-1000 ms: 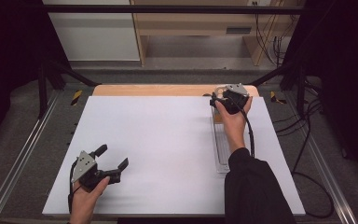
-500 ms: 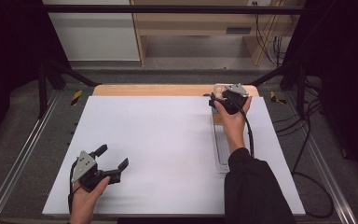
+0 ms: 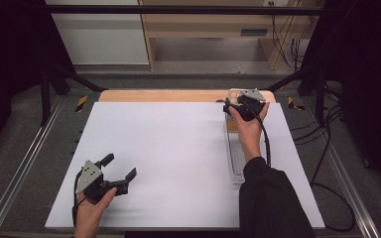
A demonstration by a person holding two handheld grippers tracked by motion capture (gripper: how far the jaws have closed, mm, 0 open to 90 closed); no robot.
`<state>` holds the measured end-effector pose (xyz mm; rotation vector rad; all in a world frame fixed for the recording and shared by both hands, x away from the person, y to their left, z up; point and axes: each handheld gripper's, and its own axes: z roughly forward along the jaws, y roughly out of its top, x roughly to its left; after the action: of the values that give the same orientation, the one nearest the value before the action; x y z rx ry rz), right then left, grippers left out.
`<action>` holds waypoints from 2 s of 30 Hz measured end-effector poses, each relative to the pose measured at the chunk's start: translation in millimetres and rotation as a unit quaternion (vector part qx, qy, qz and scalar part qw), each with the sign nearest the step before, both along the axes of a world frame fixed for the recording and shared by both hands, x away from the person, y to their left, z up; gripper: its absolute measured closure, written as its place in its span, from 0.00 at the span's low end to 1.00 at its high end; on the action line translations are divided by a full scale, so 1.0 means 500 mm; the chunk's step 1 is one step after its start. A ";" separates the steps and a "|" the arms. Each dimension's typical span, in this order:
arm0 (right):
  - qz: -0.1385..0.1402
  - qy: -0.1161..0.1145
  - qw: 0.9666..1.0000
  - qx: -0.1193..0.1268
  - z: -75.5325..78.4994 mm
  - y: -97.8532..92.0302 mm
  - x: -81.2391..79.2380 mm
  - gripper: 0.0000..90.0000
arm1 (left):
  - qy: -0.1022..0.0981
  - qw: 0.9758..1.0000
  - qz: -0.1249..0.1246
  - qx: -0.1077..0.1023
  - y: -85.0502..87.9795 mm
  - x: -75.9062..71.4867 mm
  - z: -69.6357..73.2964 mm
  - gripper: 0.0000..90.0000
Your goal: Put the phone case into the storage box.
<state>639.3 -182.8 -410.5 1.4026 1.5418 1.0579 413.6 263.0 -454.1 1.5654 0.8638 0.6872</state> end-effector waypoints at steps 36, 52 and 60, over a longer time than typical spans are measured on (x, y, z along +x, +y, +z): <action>-0.003 -0.007 1.000 0.000 0.009 0.005 0.001 0.06 | 0.000 1.000 -0.001 0.000 0.000 0.000 0.000 0.03; 0.000 -0.009 1.000 0.003 0.017 0.009 -0.004 0.06 | 0.000 1.000 -0.002 0.000 0.000 0.000 0.000 0.03; 0.006 -0.013 1.000 0.004 0.025 0.010 -0.009 0.05 | 0.000 1.000 -0.003 0.000 -0.001 0.000 0.000 0.03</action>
<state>634.9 -177.8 -397.9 1.3818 1.5293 1.0873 413.8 262.7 -454.2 1.5681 0.8598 0.6837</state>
